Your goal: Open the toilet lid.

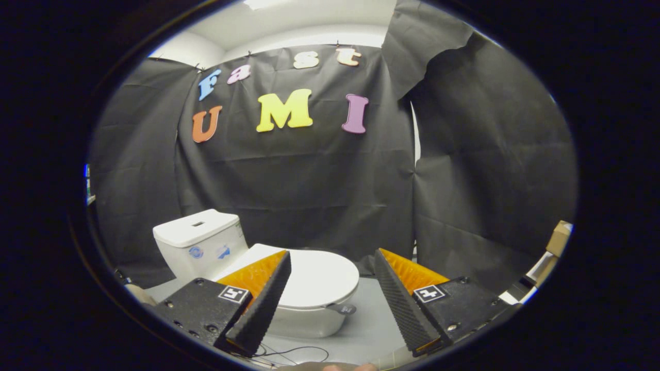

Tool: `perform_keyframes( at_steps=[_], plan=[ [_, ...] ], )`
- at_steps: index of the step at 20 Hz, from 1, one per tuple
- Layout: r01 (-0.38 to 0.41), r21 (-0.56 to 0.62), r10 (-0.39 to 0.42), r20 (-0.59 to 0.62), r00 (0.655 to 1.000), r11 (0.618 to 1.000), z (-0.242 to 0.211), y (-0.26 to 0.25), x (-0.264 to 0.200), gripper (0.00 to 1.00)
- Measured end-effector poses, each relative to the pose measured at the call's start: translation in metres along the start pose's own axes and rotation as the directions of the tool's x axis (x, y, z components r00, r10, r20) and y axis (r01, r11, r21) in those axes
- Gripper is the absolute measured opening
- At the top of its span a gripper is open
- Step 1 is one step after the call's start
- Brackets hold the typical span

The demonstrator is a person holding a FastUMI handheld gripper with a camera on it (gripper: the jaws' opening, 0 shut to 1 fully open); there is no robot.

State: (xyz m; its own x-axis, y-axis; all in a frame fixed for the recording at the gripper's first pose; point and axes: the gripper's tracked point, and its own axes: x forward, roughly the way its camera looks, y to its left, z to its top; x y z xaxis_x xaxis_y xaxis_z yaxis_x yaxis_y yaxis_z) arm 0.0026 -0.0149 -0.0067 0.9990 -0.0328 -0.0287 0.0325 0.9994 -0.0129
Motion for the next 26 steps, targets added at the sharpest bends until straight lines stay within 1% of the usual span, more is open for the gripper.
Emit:
perform_keyframes(
  at_steps=[5, 9, 11, 14, 15, 16, 17, 20, 22, 23, 26],
  plan=[
    [0.0, -0.007, 0.0, -0.015, 1.0, 1.0, -0.004, -0.006, 0.002, 1.0],
    [0.008, 0.019, -0.005, -0.144, 0.99, 1.0, -0.04, -0.011, 0.009, 1.0],
    [0.01, 0.043, -0.002, -0.166, 0.986, 0.999, -0.045, -0.012, 0.013, 1.0],
    [0.03, 0.038, -0.022, -0.189, 0.982, 0.999, -0.049, -0.014, 0.027, 1.0],
    [0.051, 0.039, -0.041, -0.218, 0.975, 0.998, -0.052, -0.016, 0.032, 1.0],
    [0.084, 0.033, -0.072, -0.27, 0.96, 0.996, -0.062, -0.021, 0.038, 1.0],
    [0.087, 0.028, -0.074, -0.315, 0.946, 0.996, -0.07, -0.02, 0.041, 1.0],
    [0.059, 0.006, -0.051, -0.4, 0.915, 0.998, -0.081, -0.015, 0.057, 1.0],
    [0.052, 0.005, -0.044, -0.475, 0.879, 0.999, -0.097, -0.018, 0.074, 1.0],
    [0.069, 0.002, -0.058, -0.517, 0.854, 0.998, -0.104, -0.022, 0.079, 1.0],
    [0.075, 0.042, -0.039, -0.555, 0.831, 0.996, -0.114, -0.024, 0.099, 1.0]
  ],
)
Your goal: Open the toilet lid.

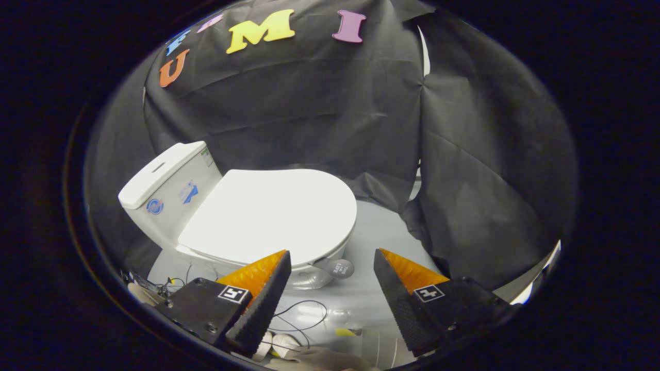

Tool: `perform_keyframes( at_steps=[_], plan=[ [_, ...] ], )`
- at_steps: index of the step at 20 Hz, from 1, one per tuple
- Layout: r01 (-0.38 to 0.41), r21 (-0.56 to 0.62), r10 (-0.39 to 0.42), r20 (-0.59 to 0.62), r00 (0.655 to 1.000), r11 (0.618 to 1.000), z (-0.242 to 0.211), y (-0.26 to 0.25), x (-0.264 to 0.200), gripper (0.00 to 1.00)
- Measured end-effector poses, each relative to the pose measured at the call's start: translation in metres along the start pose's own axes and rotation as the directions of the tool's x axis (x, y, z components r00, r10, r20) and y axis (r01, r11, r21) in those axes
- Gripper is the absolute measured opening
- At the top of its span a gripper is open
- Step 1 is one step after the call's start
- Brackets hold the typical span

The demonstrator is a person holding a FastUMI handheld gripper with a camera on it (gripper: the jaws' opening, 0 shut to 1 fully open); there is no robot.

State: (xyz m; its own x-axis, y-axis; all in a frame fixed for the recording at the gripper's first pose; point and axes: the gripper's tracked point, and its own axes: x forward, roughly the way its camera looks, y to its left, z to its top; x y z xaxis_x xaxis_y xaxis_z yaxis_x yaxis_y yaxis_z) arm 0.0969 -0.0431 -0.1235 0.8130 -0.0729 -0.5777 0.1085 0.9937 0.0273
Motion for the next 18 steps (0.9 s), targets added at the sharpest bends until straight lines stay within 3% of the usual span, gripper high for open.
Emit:
perform_keyframes(
  at_steps=[7, 11, 18],
  plan=[
    [-0.051, 0.15, 0.075, -0.157, 0.985, 0.987, -0.021, -0.005, 0.043, 1.0],
    [-0.109, 0.274, 0.16, -0.171, 0.972, 0.956, -0.029, -0.002, 0.054, 0.98],
    [-0.103, 0.438, 0.222, -0.228, 0.948, 0.893, -0.043, -0.02, 0.088, 0.9]
  ],
)
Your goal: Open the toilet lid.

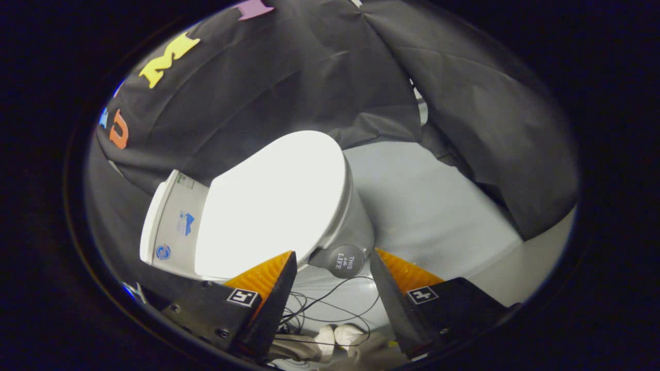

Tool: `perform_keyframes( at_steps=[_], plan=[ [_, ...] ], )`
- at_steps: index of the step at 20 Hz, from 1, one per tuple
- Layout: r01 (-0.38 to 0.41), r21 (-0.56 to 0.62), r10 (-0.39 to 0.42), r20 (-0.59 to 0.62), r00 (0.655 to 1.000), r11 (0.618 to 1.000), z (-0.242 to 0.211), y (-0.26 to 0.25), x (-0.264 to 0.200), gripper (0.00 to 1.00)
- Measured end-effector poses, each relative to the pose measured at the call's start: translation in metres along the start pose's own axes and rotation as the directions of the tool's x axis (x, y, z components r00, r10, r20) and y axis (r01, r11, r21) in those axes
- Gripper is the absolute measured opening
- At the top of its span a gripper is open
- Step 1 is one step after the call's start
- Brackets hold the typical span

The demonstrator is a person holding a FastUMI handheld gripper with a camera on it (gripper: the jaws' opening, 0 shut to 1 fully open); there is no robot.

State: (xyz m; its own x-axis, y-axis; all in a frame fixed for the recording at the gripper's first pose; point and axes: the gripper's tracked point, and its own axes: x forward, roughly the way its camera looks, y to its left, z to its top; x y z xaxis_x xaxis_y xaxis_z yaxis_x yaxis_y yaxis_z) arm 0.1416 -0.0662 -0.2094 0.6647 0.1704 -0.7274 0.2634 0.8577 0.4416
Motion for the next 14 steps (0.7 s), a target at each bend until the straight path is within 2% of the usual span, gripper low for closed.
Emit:
perform_keyframes(
  at_steps=[4, 7, 10, 14],
  plan=[
    [0.007, 0.06, -0.005, -0.023, 1.0, 0.998, -0.002, -0.014, 0.018, 0.83],
    [-0.053, 0.155, 0.059, -0.031, 0.998, 0.987, -0.006, -0.008, 0.022, 0.8],
    [-0.143, 0.32, 0.147, 0.009, 0.989, 0.936, 0.0, -0.001, 0.016, 0.67],
    [-0.26, 0.456, 0.25, 0.083, 0.965, 0.851, 0.001, 0.004, 0.029, 0.58]
  ],
)
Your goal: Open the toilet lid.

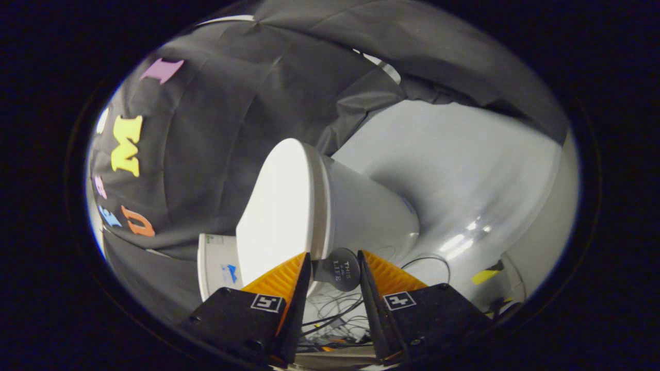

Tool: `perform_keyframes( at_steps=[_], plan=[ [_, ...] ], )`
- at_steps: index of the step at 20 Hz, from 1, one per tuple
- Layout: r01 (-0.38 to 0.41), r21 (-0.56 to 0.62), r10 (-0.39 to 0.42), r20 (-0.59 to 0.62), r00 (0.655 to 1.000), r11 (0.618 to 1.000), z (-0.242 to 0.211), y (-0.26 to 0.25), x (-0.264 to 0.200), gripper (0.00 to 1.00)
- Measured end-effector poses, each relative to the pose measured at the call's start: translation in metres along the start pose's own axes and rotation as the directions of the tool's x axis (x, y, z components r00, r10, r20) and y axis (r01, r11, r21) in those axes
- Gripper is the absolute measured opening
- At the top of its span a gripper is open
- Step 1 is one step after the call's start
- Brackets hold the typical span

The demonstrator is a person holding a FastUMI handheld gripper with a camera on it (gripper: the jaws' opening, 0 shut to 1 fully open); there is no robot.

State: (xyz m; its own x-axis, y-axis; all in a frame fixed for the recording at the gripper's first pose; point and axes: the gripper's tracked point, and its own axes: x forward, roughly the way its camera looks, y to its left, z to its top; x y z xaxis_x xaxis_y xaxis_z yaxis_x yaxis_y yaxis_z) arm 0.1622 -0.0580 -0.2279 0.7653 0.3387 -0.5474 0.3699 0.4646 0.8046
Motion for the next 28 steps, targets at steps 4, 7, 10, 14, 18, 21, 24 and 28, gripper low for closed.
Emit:
perform_keyframes(
  at_steps=[4, 7, 10, 14, 18, 21, 24, 28],
  plan=[
    [0.0, 0.05, 0.0, -0.008, 1.0, 0.999, 0.004, -0.01, -0.001, 0.38],
    [-0.012, 0.035, 0.012, -0.023, 1.0, 0.999, 0.005, -0.011, -0.005, 0.28],
    [-0.032, 0.022, 0.033, -0.025, 0.999, 0.999, 0.01, -0.005, -0.011, 0.19],
    [-0.025, 0.017, 0.025, -0.009, 1.0, 1.0, 0.01, 0.003, -0.011, 0.11],
    [0.023, 0.034, -0.023, -0.004, 1.0, 0.999, 0.011, 0.007, -0.014, 0.08],
    [0.054, -0.006, -0.054, 0.003, 0.999, 0.999, 0.013, 0.018, -0.019, 0.06],
    [0.077, -0.047, -0.076, 0.008, 0.997, 0.996, 0.015, 0.033, -0.028, 0.06],
    [0.092, -0.103, -0.089, 0.027, 0.996, 0.99, 0.015, 0.056, -0.036, 0.06]
  ],
)
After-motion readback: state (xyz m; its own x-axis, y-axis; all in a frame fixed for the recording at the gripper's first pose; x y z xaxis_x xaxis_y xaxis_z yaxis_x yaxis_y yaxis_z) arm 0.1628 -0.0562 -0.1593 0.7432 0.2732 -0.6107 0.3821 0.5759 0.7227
